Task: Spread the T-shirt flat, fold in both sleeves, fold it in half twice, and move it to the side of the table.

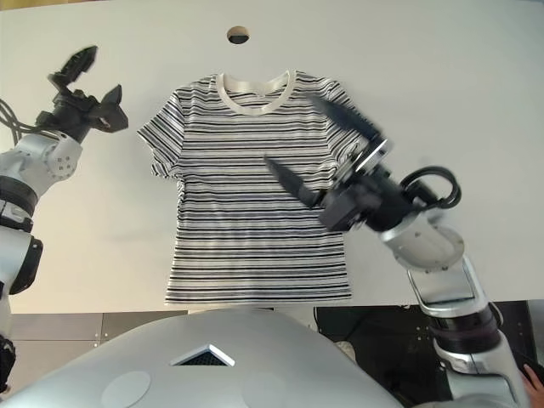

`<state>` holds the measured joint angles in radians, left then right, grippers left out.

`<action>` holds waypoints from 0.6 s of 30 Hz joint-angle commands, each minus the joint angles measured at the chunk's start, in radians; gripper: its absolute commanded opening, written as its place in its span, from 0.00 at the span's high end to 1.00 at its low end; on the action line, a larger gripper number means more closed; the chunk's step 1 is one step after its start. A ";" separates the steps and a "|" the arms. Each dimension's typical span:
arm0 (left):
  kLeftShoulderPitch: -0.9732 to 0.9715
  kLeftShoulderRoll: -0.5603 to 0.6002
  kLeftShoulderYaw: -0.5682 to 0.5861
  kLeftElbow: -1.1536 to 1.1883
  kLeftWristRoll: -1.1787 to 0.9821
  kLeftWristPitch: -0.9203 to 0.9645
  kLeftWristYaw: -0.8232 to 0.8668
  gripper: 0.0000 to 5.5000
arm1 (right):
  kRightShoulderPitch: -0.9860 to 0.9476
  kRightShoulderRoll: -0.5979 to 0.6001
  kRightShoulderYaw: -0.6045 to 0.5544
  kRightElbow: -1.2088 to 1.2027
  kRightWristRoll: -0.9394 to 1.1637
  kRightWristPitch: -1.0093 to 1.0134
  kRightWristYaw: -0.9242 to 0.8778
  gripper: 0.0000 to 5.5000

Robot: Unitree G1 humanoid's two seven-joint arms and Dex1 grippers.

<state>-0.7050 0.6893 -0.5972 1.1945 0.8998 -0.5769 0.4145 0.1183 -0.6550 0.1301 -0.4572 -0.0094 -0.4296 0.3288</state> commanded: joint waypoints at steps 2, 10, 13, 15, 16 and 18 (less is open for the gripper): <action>-0.026 0.010 -0.106 0.024 0.089 -0.012 -0.097 0.24 | -0.029 0.073 -0.049 0.084 -0.100 0.031 -0.056 0.26; 0.042 0.072 -0.160 -0.104 0.091 -0.158 -0.191 0.24 | -0.034 0.104 -0.090 0.134 -0.182 0.029 -0.071 0.26; 0.080 0.086 -0.144 -0.189 0.045 -0.220 -0.239 0.24 | -0.031 0.113 -0.086 0.149 -0.202 0.025 -0.073 0.26; 0.086 0.083 -0.140 -0.207 0.038 -0.213 -0.252 0.24 | -0.030 0.119 -0.082 0.156 -0.213 0.023 -0.073 0.26; 0.087 0.078 -0.137 -0.205 0.036 -0.202 -0.252 0.24 | -0.032 0.122 -0.080 0.162 -0.217 0.020 -0.073 0.26; 0.090 0.071 -0.132 -0.202 0.035 -0.187 -0.252 0.24 | -0.030 0.127 -0.078 0.166 -0.222 0.018 -0.071 0.26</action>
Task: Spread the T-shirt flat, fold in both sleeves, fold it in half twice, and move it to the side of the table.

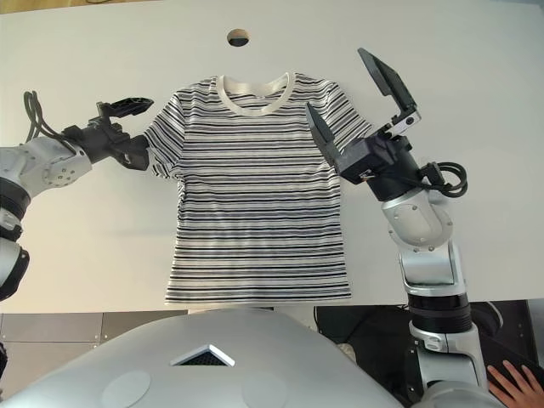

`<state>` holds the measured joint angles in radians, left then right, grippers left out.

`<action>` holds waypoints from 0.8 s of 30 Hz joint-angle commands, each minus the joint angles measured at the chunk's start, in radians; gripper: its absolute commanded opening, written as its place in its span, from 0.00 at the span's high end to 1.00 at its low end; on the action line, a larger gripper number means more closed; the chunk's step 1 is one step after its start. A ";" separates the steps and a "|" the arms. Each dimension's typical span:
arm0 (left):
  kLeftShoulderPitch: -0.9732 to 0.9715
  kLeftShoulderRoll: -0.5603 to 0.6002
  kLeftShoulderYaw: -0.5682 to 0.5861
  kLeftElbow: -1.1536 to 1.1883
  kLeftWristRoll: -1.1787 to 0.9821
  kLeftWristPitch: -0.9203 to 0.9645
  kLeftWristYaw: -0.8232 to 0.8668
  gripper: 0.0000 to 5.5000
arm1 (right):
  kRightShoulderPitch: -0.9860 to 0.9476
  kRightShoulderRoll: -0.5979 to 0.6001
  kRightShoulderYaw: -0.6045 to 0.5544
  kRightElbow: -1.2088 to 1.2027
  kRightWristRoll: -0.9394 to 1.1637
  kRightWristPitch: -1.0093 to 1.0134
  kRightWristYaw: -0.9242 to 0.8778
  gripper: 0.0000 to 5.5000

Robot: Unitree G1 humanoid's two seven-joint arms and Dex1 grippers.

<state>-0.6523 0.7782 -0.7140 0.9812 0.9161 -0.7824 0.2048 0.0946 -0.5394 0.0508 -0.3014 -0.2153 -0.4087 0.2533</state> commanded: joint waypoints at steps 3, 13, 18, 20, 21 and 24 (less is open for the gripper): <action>0.046 -0.020 -0.010 0.000 0.014 0.028 -0.049 0.24 | 0.003 0.016 -0.004 0.011 -0.020 -0.007 0.008 0.26; 0.043 -0.029 -0.005 0.029 0.021 0.079 -0.026 0.52 | 0.007 0.024 0.000 0.017 -0.027 -0.013 0.010 0.25; 0.040 -0.039 -0.007 0.047 0.025 0.087 -0.017 0.66 | 0.013 0.025 0.000 0.015 -0.027 -0.016 0.013 0.25; 0.038 -0.042 -0.010 0.053 0.028 0.089 -0.015 0.72 | 0.017 0.025 -0.002 0.013 -0.027 -0.017 0.013 0.25; 0.038 -0.044 -0.011 0.054 0.028 0.089 -0.015 0.74 | 0.018 0.025 -0.003 0.012 -0.027 -0.017 0.013 0.25; 0.042 -0.047 -0.012 0.053 0.029 0.086 -0.016 0.82 | 0.019 0.025 -0.004 0.010 -0.025 -0.018 0.015 0.25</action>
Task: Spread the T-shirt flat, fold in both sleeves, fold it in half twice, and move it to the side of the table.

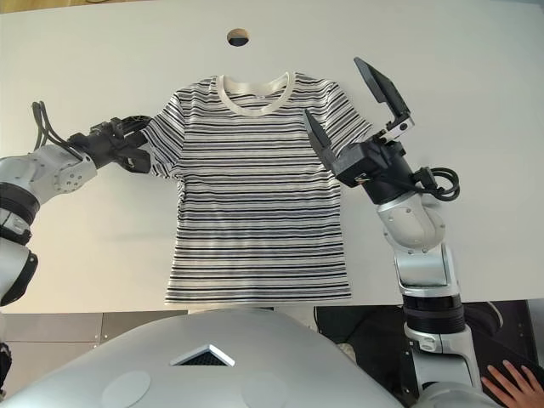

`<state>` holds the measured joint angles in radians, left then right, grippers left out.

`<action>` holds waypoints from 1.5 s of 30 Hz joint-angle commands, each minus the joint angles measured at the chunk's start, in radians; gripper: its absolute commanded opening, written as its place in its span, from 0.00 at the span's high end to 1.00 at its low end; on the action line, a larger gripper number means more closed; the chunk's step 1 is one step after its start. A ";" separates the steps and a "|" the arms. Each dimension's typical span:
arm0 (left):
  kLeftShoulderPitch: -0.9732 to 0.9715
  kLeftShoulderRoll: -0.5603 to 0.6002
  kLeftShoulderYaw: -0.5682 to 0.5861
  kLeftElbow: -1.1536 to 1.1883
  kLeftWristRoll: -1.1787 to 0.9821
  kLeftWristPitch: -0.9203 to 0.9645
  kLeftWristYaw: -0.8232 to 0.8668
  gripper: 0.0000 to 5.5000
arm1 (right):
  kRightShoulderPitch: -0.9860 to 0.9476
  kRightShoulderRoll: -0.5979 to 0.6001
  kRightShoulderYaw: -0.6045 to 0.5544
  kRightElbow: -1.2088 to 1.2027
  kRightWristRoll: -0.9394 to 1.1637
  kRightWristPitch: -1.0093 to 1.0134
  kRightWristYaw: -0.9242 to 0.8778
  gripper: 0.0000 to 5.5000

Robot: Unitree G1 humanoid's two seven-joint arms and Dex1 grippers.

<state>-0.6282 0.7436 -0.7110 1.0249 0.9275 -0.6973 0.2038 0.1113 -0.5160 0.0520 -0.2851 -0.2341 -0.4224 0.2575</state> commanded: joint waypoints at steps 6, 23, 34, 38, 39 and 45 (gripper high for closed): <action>0.029 -0.012 -0.006 0.012 0.013 0.009 0.001 0.98 | 0.012 0.000 -0.010 -0.010 -0.002 -0.008 0.011 0.25; 0.070 -0.078 0.129 -0.171 -0.079 -0.015 0.185 0.98 | 0.014 0.005 -0.022 0.011 0.005 -0.016 0.012 0.25; 0.028 -0.232 0.079 -0.148 -0.037 0.015 0.153 0.91 | 0.000 0.027 -0.009 0.047 -0.010 -0.029 0.000 0.25; 0.015 -0.266 0.096 -0.128 -0.061 0.041 0.147 0.79 | -0.019 0.028 -0.031 0.092 -0.016 -0.035 -0.014 0.25; 0.017 -0.264 0.106 -0.133 -0.070 0.045 0.148 0.77 | -0.032 0.023 -0.042 0.116 -0.024 -0.036 -0.025 0.25; 0.032 -0.264 0.153 -0.199 -0.118 0.050 0.140 0.62 | -0.237 -0.086 -0.075 0.399 -0.242 -0.056 -0.170 0.25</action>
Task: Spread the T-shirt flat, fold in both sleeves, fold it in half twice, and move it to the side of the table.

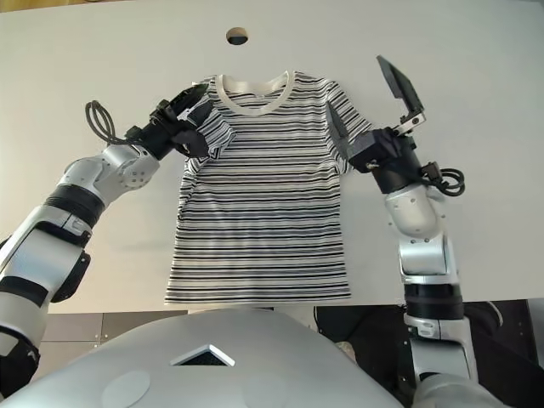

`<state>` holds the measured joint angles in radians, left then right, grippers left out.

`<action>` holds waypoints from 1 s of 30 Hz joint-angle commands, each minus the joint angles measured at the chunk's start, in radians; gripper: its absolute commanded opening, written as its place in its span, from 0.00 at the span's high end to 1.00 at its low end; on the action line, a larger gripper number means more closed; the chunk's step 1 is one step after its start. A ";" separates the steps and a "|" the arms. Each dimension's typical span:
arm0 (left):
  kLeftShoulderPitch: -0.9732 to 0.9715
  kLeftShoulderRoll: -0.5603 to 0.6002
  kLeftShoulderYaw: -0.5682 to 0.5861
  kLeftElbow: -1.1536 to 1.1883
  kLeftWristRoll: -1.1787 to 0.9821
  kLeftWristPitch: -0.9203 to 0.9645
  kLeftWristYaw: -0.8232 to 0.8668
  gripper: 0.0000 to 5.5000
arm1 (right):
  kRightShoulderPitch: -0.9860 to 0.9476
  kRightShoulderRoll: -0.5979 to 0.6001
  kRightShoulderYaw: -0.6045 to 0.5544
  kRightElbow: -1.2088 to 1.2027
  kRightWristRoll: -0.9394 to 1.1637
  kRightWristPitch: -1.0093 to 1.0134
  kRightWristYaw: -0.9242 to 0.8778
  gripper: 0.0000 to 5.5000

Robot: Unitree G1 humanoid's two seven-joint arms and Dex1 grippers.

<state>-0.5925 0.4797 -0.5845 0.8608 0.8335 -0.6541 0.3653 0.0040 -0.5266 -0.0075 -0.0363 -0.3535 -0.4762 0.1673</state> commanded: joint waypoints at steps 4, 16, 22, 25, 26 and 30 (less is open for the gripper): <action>0.046 -0.017 0.176 -0.140 -0.204 -0.014 -0.002 0.52 | -0.414 -0.205 0.100 0.576 -0.382 0.035 -0.244 0.25; 0.194 -0.034 0.332 -0.351 -0.342 0.027 -0.065 0.52 | -0.586 -0.163 0.505 1.191 -0.612 -0.071 -0.342 0.25; 0.222 -0.042 0.347 -0.379 -0.338 0.036 -0.079 0.52 | -0.628 -0.164 0.607 1.211 -0.622 -0.152 -0.394 0.25; 0.239 -0.045 0.345 -0.385 -0.327 0.034 -0.087 0.52 | -0.636 -0.173 0.643 1.197 -0.619 -0.193 -0.390 0.25; 0.242 -0.046 0.346 -0.388 -0.325 0.034 -0.090 0.52 | -0.634 -0.177 0.651 1.189 -0.615 -0.208 -0.383 0.25; 0.245 -0.046 0.345 -0.393 -0.315 0.038 -0.096 0.52 | -0.616 -0.200 0.667 1.150 -0.589 -0.254 -0.330 0.25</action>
<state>-0.3547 0.4356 -0.2416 0.4772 0.5042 -0.6294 0.2882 -0.6627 -0.7259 0.6183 1.1136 -0.9223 -0.7023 -0.2340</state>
